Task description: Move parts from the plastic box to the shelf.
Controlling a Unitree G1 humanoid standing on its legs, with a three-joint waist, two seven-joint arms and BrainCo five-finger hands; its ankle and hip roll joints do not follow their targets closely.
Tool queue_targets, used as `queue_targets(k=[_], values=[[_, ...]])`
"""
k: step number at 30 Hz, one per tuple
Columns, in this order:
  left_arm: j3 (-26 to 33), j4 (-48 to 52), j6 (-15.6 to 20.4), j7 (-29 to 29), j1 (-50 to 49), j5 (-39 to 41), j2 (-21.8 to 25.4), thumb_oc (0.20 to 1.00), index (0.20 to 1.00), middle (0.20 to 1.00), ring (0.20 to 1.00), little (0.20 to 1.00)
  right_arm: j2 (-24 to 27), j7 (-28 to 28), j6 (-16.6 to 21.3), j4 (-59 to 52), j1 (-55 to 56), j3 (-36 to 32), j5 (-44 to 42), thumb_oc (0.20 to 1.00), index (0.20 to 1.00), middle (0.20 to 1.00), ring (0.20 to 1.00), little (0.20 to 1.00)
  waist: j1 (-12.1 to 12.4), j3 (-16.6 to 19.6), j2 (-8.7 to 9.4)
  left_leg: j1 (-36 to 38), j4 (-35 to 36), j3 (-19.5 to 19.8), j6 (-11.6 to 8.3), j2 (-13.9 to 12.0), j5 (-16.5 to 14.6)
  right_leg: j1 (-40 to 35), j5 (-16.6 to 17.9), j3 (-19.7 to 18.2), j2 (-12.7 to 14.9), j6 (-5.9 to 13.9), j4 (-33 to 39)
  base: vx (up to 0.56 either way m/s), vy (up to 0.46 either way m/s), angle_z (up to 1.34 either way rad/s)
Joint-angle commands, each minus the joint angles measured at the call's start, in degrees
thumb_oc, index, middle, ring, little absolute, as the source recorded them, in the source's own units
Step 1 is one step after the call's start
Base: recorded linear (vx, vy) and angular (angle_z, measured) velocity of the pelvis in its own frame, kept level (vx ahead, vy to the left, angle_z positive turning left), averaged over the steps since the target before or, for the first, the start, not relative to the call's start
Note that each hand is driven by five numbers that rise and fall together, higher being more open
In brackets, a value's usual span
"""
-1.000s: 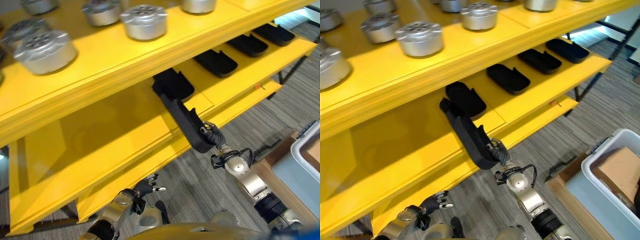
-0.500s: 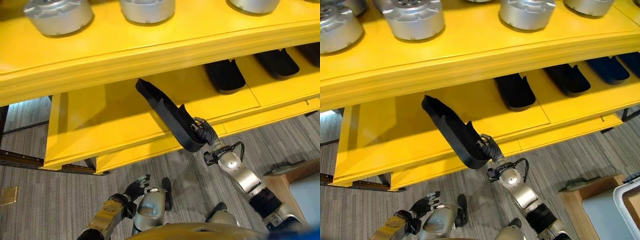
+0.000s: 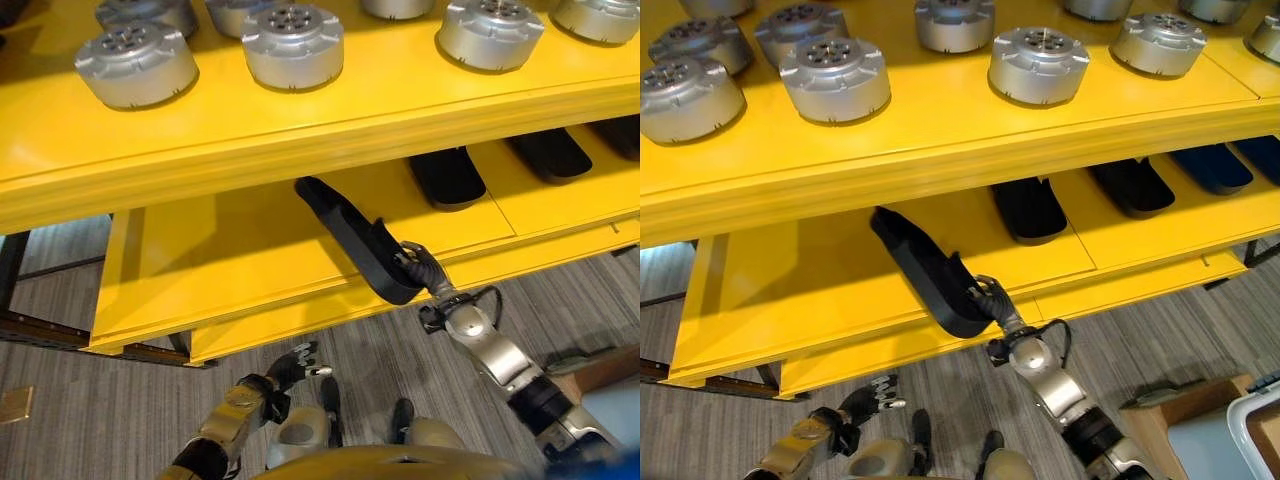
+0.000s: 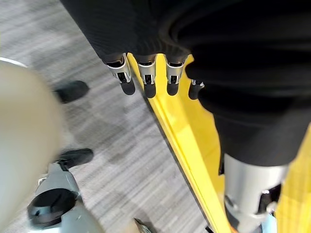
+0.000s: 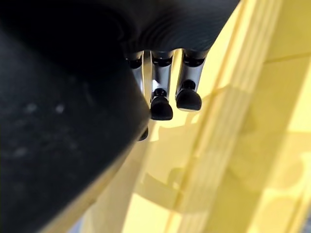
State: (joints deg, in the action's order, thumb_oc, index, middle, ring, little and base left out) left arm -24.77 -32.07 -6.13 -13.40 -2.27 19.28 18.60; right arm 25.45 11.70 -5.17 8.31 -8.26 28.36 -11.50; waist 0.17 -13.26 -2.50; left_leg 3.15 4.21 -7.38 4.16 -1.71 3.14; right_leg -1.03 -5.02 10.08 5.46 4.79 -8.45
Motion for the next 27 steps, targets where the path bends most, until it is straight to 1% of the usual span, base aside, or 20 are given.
queue_targets(k=[1, 4, 6, 8, 12, 13, 14, 15, 16, 17, 18, 19, 20, 21, 22, 23, 24, 25, 26, 27], values=[[-0.7, 2.9, -1.1, -0.2, 0.1, -0.8, 2.1, 1.000, 1.000, 1.000, 1.000, 1.000, -3.4, -0.9, 5.6, -3.8, -4.1, -1.4, -0.4, 0.200, 0.200, 0.200, 0.200, 0.200, 3.0, 0.7, 1.73, 0.3, -3.2, -7.5, -5.30, -1.4, -4.0, -2.0, 5.4, 2.5, 1.6, 2.60, 8.2, 0.06, -0.117, 0.12], [-0.1, 4.4, -1.9, -0.5, -0.6, -1.3, 2.7, 1.000, 1.000, 1.000, 1.000, 1.000, -3.4, -0.7, 5.4, -3.7, -3.9, -0.9, -0.1, 0.200, 0.200, 0.200, 0.200, 0.200, 3.2, 0.7, 1.45, 0.4, -3.7, -7.8, -5.84, -1.8, -4.2, -2.2, 5.5, 3.3, 1.7, 2.43, 8.7, 0.05, -0.086, 0.00], [0.2, 4.5, -1.7, -0.9, -1.0, -1.5, 3.0, 1.000, 1.000, 1.000, 1.000, 1.000, -3.5, -0.8, 5.4, -3.2, -4.1, -0.7, -0.3, 0.200, 0.200, 0.200, 0.200, 0.200, 3.2, 0.9, 1.37, 0.5, -4.2, -8.2, -6.05, -2.0, -4.5, -2.6, 5.2, 3.8, 1.8, 2.17, 9.0, 0.07, -0.063, -0.06], [0.4, 4.4, -1.2, -1.7, -1.3, -1.8, 3.0, 1.000, 1.000, 1.000, 1.000, 1.000, -3.4, -0.8, 4.7, -3.2, -4.2, -0.5, -0.5, 0.200, 0.200, 0.200, 0.200, 0.200, 3.2, 1.1, 1.31, 0.4, -4.9, -8.5, -6.32, -2.2, -4.7, -2.9, 4.8, 4.3, 1.7, 1.94, 8.9, 0.08, -0.063, 0.01], [0.4, 5.5, -1.9, -2.6, -1.4, -2.2, 3.4, 1.000, 1.000, 1.000, 1.000, 1.000, -3.6, -0.6, 4.3, -2.5, -4.3, 0.0, -0.9, 0.200, 0.200, 0.200, 0.200, 0.200, 3.6, 1.2, 1.13, 0.5, -5.8, -8.3, -6.18, -2.1, -5.3, -3.8, 4.0, 5.0, 1.7, 1.38, 8.7, 0.08, -0.063, 0.01], [0.4, 5.5, -2.2, -2.8, -1.5, -2.8, 3.5, 1.000, 1.000, 1.000, 1.000, 1.000, -3.7, -0.3, 4.3, -2.5, -4.3, 0.1, -0.9, 0.200, 0.200, 0.200, 0.200, 0.200, 3.6, 1.2, 1.09, 0.6, -6.2, -8.8, -6.15, -2.2, -5.6, -3.9, 3.8, 5.5, 1.7, 1.26, 8.5, 0.08, -0.073, 0.04], [0.5, 5.6, -2.3, -3.1, -1.5, -3.6, 3.6, 1.000, 1.000, 1.000, 1.000, 1.000, -3.9, 0.0, 4.0, -2.7, -4.2, 0.1, -0.9, 0.200, 0.200, 0.200, 0.200, 0.200, 3.3, 1.2, 1.11, 0.8, -7.0, -10.1, -6.23, -2.6, -5.9, -4.0, 3.5, 6.3, 1.8, 1.07, 8.1, 0.04, -0.074, 0.08], [0.1, 5.5, -2.5, -3.8, -1.1, -4.5, 3.7, 1.000, 1.000, 1.000, 1.000, 1.000, -3.9, 0.8, 3.4, -2.9, -4.4, 0.1, -1.5, 0.200, 0.200, 0.200, 0.200, 0.200, 2.7, 1.1, 1.37, 0.8, -9.6, -13.0, -6.44, -3.6, -6.6, -3.9, 3.1, 7.5, 2.1, 0.53, 7.5, 0.05, -0.064, 0.12], [-0.4, 5.6, -2.8, -4.2, -0.4, -5.0, 3.8, 1.000, 1.000, 1.000, 1.000, 1.000, -4.0, 1.7, 2.9, -2.9, -4.9, 0.0, -1.6, 0.200, 0.200, 0.200, 0.200, 0.200, 2.0, 0.9, 1.81, 0.5, -13.7, -15.7, -7.05, -5.3, -8.5, -4.3, 1.9, 8.4, 2.7, 0.46, 6.4, 0.00, -0.049, 0.31], [-1.0, 5.5, -2.8, -4.7, 0.4, -5.2, 3.8, 1.000, 1.000, 1.000, 1.000, 1.000, -4.1, 2.7, 2.5, -2.7, -5.6, -0.2, -1.5, 0.200, 0.200, 0.200, 0.200, 0.200, 1.1, 0.6, 2.28, -0.1, -16.9, -18.7, -7.14, -7.4, -9.1, -3.9, 1.6, 9.4, 3.3, 0.03, 5.4, 0.00, -0.023, 0.56], [-1.5, 5.2, -3.1, -4.8, 1.4, -5.5, 3.7, 1.000, 1.000, 1.000, 1.000, 1.000, -4.4, 3.5, 1.9, -2.3, -6.3, -0.4, -1.5, 0.200, 0.200, 0.200, 0.200, 0.200, 0.5, 0.2, 2.35, -1.3, -20.6, -19.8, -7.73, -9.8, -9.0, -3.5, 0.6, 9.9, 3.3, -0.40, 3.6, -0.06, 0.015, 0.92], [-1.7, 5.1, -3.5, -5.0, 2.2, -5.9, 3.4, 1.000, 1.000, 1.000, 1.000, 1.000, -4.6, 3.7, 1.3, -1.5, -7.0, -0.7, -1.6, 0.200, 0.200, 0.200, 0.200, 0.200, 0.0, -0.1, 2.25, -1.8, -21.8, -20.2, -7.75, -11.5, -8.7, -2.5, -0.3, 10.5, 3.7, -0.75, 1.4, -0.04, 0.070, 0.97], [-1.9, 4.6, -3.5, -5.2, 2.6, -5.9, 3.1, 1.000, 1.000, 1.000, 1.000, 1.000, -4.7, 3.9, 1.2, -0.5, -8.0, -0.8, -1.7, 0.200, 0.200, 0.200, 0.200, 0.200, -0.3, -0.1, 2.17, -1.6, -22.0, -20.0, -7.74, -12.7, -7.8, -1.4, -0.9, 10.8, 4.0, -1.13, -0.2, -0.01, 0.138, 1.04], [-2.0, 4.3, -3.6, -5.3, 3.0, -5.9, 2.6, 1.000, 1.000, 1.000, 1.000, 1.000, -4.8, 4.0, 0.9, 0.3, -8.8, -0.9, -1.7, 0.200, 0.200, 0.200, 0.200, 0.200, -0.4, 0.0, 1.94, -1.6, -22.0, -19.0, -8.29, -13.7, -5.9, -0.8, -1.4, 10.7, 3.9, -1.49, -1.1, 0.04, 0.259, 0.65], [-2.2, 4.0, -3.7, -5.8, 3.5, -5.6, 1.6, 1.000, 1.000, 1.000, 1.000, 1.000, -4.5, 3.4, 0.2, 0.8, -9.3, -1.2, -2.2, 0.200, 0.200, 0.200, 0.200, 0.200, -0.4, 0.5, 1.48, -1.4, -21.1, -17.0, -9.37, -15.0, -3.2, -0.1, -2.0, 10.3, 4.3, -1.63, -1.9, 0.06, 0.281, 0.46], [-2.3, 4.0, -3.8, -5.8, 3.7, -5.3, 1.2, 1.000, 1.000, 1.000, 1.000, 1.000, -4.2, 2.9, -0.1, 0.9, -9.5, -1.5, -2.4, 0.200, 0.200, 0.200, 0.200, 0.200, -0.5, 0.8, 1.29, -0.8, -20.3, -16.6, -9.71, -15.4, -2.7, 0.3, -2.3, 10.3, 4.8, -1.58, -2.4, 0.01, 0.389, 0.07], [-2.5, 4.6, -3.4, -6.2, 4.0, -4.4, 0.7, 1.000, 1.000, 1.000, 1.000, 1.000, -3.6, 2.1, -0.7, 0.7, -9.6, -1.8, -2.0, 0.200, 0.200, 0.200, 0.200, 0.200, -0.7, 1.4, 0.63, -0.2, -18.2, -15.7, -10.67, -17.6, 1.8, 1.8, -1.5, 10.0, 5.5, -2.25, -2.9, -0.01, 0.380, -0.19], [-2.9, 5.3, -3.0, -8.2, 4.0, -3.0, 0.7, 1.000, 1.000, 1.000, 1.000, 1.000, -3.2, 1.6, -1.0, 0.4, -9.4, -1.9, -2.0, 0.200, 0.200, 0.200, 0.200, 0.200, -0.8, 1.6, 0.40, -0.1, -17.3, -14.5, -11.25, -18.3, 2.8, 2.4, -1.6, 9.4, 6.4, -2.03, -3.6, -0.01, 0.427, -0.46], [-3.2, 6.2, -3.6, -9.7, 4.1, -2.4, 0.6, 1.000, 1.000, 1.000, 1.000, 1.000, -2.8, 1.2, -0.6, 0.6, -9.1, -1.9, -2.2, 0.200, 0.200, 0.200, 0.200, 0.200, -0.9, 1.6, 0.15, -0.3, -17.1, -13.9, -11.24, -18.4, 2.8, 2.6, -1.9, 9.0, 7.0, -1.88, -4.4, 0.05, 0.443, -0.46], [-4.2, 7.1, -4.2, -9.0, 4.5, -3.0, 1.0, 1.000, 1.000, 1.000, 1.000, 1.000, -2.5, 1.0, 0.4, 1.4, -8.6, -2.2, -2.5, 0.200, 0.200, 0.200, 0.200, 0.200, -1.3, 1.6, -0.46, 0.2, -16.3, -14.0, -10.99, -17.9, 1.5, 3.0, -2.4, 8.7, 8.3, -1.33, -6.2, 0.05, 0.331, -0.20]])
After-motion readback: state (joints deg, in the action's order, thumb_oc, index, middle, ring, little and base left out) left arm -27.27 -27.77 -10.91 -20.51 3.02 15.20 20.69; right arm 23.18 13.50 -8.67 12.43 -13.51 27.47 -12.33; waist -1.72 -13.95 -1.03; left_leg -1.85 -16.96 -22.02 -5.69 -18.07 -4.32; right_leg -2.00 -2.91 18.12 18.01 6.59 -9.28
